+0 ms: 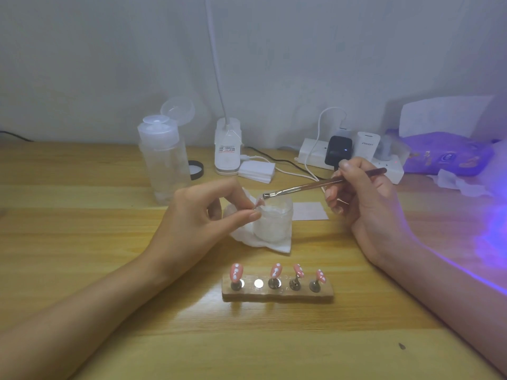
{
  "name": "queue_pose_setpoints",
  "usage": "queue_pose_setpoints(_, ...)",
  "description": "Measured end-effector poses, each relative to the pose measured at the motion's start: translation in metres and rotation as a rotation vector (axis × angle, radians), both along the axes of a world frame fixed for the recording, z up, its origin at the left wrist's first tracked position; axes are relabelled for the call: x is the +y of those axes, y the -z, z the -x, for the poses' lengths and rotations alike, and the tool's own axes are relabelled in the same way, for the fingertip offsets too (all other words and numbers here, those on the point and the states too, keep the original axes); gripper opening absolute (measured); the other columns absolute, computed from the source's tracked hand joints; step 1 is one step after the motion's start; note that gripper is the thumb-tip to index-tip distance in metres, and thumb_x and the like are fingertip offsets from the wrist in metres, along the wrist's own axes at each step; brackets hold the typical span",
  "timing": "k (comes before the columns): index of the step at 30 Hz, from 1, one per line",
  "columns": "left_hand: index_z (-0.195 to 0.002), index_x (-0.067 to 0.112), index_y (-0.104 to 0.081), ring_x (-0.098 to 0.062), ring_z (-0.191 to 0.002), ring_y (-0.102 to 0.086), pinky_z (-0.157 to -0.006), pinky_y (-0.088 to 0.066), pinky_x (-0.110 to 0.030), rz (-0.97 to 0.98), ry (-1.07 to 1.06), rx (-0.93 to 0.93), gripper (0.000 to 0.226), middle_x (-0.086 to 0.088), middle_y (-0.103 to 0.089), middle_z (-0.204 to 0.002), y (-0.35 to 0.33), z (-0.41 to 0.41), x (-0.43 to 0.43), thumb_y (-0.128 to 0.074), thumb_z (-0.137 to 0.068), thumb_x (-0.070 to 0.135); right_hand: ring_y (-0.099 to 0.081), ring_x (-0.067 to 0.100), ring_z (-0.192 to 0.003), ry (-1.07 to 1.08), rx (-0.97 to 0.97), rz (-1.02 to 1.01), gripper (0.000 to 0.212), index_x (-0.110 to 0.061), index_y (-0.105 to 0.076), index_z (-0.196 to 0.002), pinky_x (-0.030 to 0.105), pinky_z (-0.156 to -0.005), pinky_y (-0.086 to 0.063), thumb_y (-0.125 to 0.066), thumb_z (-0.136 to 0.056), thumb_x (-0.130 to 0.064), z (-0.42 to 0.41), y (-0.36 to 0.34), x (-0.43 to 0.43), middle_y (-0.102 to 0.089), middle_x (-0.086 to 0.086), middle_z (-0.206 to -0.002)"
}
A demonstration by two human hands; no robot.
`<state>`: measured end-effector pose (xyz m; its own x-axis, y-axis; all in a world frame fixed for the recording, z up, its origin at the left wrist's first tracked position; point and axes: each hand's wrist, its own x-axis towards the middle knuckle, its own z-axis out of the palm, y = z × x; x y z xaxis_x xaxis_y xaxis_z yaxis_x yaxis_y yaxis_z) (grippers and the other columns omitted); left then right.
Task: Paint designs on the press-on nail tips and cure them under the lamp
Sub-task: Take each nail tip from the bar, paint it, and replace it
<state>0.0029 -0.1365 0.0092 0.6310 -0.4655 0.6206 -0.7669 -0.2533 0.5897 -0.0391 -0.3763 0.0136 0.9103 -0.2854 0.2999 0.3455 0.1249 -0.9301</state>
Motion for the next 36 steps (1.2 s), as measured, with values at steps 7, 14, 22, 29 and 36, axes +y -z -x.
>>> queue_pose_setpoints(7,-0.075,0.02,-0.066,-0.001,-0.048,-0.035,-0.051,-0.026,-0.005,0.005,-0.003,0.011,0.016,0.034,-0.052,-0.06,0.001,0.0,0.001,-0.078,-0.082,0.027,-0.057,0.014,-0.053,0.03,0.044,0.053,0.031,-0.023,-0.056,-0.067,0.02,-0.047,-0.041,-0.057,-0.098,-0.022,0.001,0.002,0.0,-0.061,0.003,-0.056)
queue_pose_setpoints(14,-0.075,0.021,-0.066,0.0,-0.048,-0.034,-0.051,-0.027,-0.004,-0.002,-0.002,0.006,0.015,0.034,-0.052,-0.06,0.001,0.0,0.001,-0.078,-0.082,0.027,-0.057,0.014,-0.054,-0.021,-0.011,0.048,0.025,-0.025,-0.059,-0.069,0.019,-0.048,-0.041,-0.057,-0.093,-0.031,0.001,-0.001,0.001,-0.063,0.003,-0.058)
queue_pose_setpoints(22,-0.075,0.022,-0.065,-0.002,-0.048,-0.033,-0.051,-0.027,-0.005,0.003,-0.006,0.011,0.014,0.035,-0.052,-0.059,0.001,0.0,0.001,-0.077,-0.081,0.026,-0.057,0.014,-0.052,0.012,0.011,0.097,0.034,-0.025,-0.056,-0.067,0.019,-0.047,-0.041,-0.055,-0.1,-0.021,0.001,0.003,0.001,-0.062,0.004,-0.057)
queue_pose_setpoints(29,-0.076,0.021,-0.066,-0.001,-0.049,-0.032,-0.051,-0.027,-0.005,-0.02,-0.017,-0.017,0.015,0.035,-0.051,-0.06,0.002,0.0,0.002,-0.079,-0.081,0.023,-0.052,0.009,-0.046,0.137,-0.031,0.046,0.041,-0.027,-0.058,-0.062,0.017,-0.04,-0.036,-0.051,-0.1,-0.017,-0.001,-0.008,-0.016,-0.056,-0.003,-0.051)
queue_pose_setpoints(36,-0.075,0.023,-0.066,-0.004,-0.049,-0.034,-0.05,-0.027,-0.01,-0.02,-0.029,0.001,0.013,0.032,-0.052,-0.061,0.002,0.001,0.002,-0.076,-0.081,0.03,-0.054,0.009,-0.051,0.051,-0.13,0.034,0.037,-0.028,-0.06,-0.064,0.018,-0.046,-0.041,-0.048,-0.097,-0.017,-0.004,-0.025,-0.025,-0.056,-0.004,-0.055)
